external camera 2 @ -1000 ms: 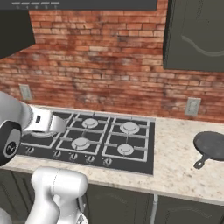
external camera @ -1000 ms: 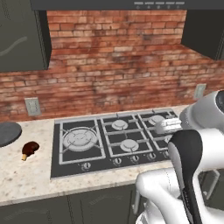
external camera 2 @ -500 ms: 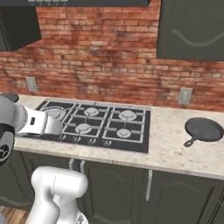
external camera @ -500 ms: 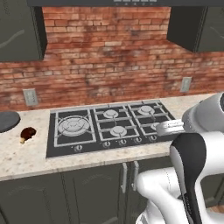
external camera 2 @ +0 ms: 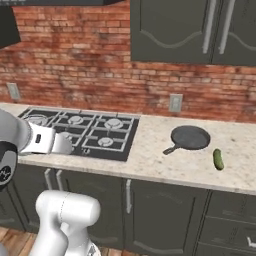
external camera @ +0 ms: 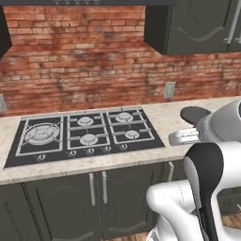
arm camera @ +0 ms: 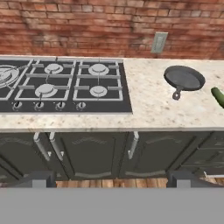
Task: Place both pans onto different burners. Then place the cucumber and the steak on different pans.
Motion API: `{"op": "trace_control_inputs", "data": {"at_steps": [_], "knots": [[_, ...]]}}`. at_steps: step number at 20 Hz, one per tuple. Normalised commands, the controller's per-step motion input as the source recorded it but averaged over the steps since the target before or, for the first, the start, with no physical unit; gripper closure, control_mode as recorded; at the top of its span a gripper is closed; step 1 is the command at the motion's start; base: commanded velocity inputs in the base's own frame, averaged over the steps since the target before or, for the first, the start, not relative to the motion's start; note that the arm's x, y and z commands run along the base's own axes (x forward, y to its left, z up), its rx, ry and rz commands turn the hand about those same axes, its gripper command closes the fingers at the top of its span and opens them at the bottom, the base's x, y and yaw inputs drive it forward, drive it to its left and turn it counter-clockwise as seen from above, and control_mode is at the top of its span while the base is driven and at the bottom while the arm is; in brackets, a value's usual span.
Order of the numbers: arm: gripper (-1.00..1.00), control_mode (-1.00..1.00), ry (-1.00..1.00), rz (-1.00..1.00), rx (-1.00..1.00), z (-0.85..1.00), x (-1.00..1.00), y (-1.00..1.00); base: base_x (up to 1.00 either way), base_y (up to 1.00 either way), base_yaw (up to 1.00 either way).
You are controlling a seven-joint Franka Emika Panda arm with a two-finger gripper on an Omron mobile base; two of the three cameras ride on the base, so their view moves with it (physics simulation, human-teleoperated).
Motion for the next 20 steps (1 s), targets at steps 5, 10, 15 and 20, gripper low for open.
{"op": "trace_control_inputs", "data": {"at_steps": [5, 10, 15, 20], "knots": [[-1.0, 1.0, 0.0, 0.0, 0.0, 0.0, 0.0, 0.0, 0.06, -0.45, 0.0], [-1.0, 1.0, 0.0, 0.0, 0.0, 0.0, 0.0, 0.0, 0.28, -0.41, -0.03], [-1.0, 1.0, 0.0, 0.0, 0.0, 0.0, 0.0, 0.0, 0.44, -0.52, -0.05], [-1.0, 1.0, 0.0, 0.0, 0.0, 0.0, 0.0, 0.0, 0.42, -0.53, -0.04]]}}
